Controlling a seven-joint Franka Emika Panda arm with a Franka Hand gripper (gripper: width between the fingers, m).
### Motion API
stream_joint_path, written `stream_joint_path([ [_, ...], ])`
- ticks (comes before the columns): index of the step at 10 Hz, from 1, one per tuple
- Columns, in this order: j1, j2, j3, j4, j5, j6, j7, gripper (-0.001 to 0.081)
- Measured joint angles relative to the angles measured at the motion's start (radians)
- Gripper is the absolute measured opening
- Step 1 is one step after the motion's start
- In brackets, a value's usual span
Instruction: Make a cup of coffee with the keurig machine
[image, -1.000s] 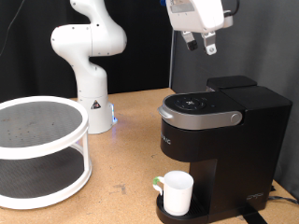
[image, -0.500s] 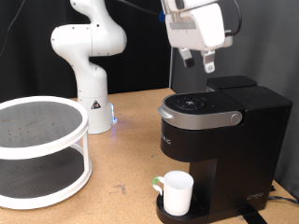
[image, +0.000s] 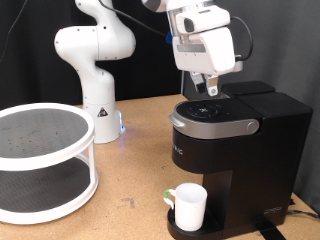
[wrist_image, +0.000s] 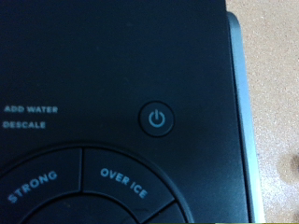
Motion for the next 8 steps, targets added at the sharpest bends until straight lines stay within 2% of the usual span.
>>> stream_joint_path([
  [1, 0.000, 0.008, 0.003, -0.001, -0.007, 0.010, 0.002, 0.0258],
  [2, 0.000, 0.018, 0.005, -0.001, -0.014, 0.013, 0.006, 0.0258],
  [3, 0.000, 0.028, 0.006, -0.001, -0.021, 0.013, 0.009, 0.0074],
  [4, 0.000, 0.038, 0.006, -0.001, -0.027, 0.013, 0.010, 0.0074],
  [5, -0.001, 0.048, 0.006, -0.001, -0.031, 0.013, 0.010, 0.0023],
  [6, -0.001, 0.058, 0.006, -0.002, -0.035, 0.014, 0.010, 0.0007],
  [8, -0.003, 0.068, 0.005, 0.002, -0.036, 0.016, 0.010, 0.0007],
])
